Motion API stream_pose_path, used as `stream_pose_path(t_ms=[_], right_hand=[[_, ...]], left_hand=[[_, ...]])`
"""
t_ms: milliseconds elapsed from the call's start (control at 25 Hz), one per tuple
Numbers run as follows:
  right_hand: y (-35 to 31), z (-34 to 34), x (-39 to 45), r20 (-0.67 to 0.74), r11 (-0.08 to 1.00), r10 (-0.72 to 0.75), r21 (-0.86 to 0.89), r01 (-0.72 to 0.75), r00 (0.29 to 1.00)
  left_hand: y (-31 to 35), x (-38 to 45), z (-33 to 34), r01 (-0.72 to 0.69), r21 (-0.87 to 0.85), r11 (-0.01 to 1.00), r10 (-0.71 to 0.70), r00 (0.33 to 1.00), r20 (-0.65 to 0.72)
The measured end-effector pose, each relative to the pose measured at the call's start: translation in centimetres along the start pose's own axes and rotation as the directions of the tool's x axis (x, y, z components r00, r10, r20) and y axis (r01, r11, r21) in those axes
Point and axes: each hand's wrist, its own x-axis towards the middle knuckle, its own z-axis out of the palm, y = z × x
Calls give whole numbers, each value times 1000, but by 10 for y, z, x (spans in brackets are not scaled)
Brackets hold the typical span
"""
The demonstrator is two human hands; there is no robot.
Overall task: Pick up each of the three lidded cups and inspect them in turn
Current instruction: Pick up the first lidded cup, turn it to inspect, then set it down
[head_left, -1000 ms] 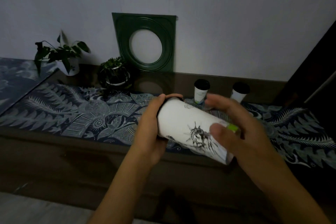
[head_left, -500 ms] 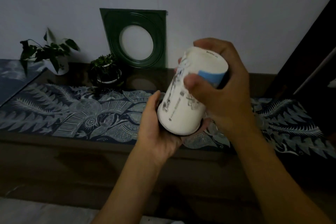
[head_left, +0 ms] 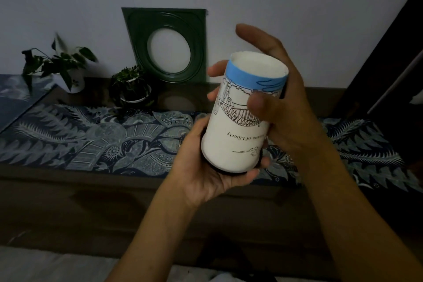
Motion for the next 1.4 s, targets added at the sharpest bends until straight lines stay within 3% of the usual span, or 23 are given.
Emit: stream_pose_path(t_ms=[80,160,280,360,440,560,680,760,840,920,1000,1080,1240,1320,1400], right_hand=[[1,0,1,-22,1000,6,-18,-7,1000],[4,6,0,-188,997,-44,-74,31,981],[7,22,-6,-485,1000,-8,-27,-6,874],[9,26,-10,-545,999,32,15,-28,838],[9,23,-14,-489,1000,29,8,-29,872],[4,12,-15,-290,1000,-4,24,11,957],[-2,7,-14,-143,1000,5,4,-5,990],[-5,10,-15,-215,999,-17,-35,10,976],[-6,19,-16,-373,995,-60,-100,24,926],[-4,30,-19,-534,997,-47,-79,5,844],[-2,34,-21,-577,1000,-4,-9,-1,816],[-3,33,-21,-521,1000,-10,1,12,854],[-8,22,-21,-288,997,-78,-29,72,954],[-8,18,-21,-201,999,-52,-21,49,978],[-9,20,-21,-228,999,-49,-22,45,972]], left_hand=[[-5,1,1,-29,-20,999,29,1000,-1],[-11,3,3,-196,-35,980,193,979,-71],[-21,8,5,-547,88,833,554,816,-166],[-25,9,5,-602,148,784,620,759,-198],[-24,6,2,-522,109,846,533,825,-188],[-16,-2,0,-235,25,972,237,969,-73],[-15,-7,-1,-69,-11,998,69,998,9],[-18,-8,2,-148,-9,989,148,989,-9],[-25,-5,5,-387,78,919,393,915,-93],[-32,-1,5,-595,214,775,626,768,-135],[-36,0,3,-674,301,674,730,670,-135],[-34,-2,3,-634,275,723,683,715,-147],[-23,-12,0,-298,90,950,304,951,-63],[-21,-14,-5,-195,37,980,196,980,-21],[-23,-16,-3,-200,46,979,201,980,-9]])
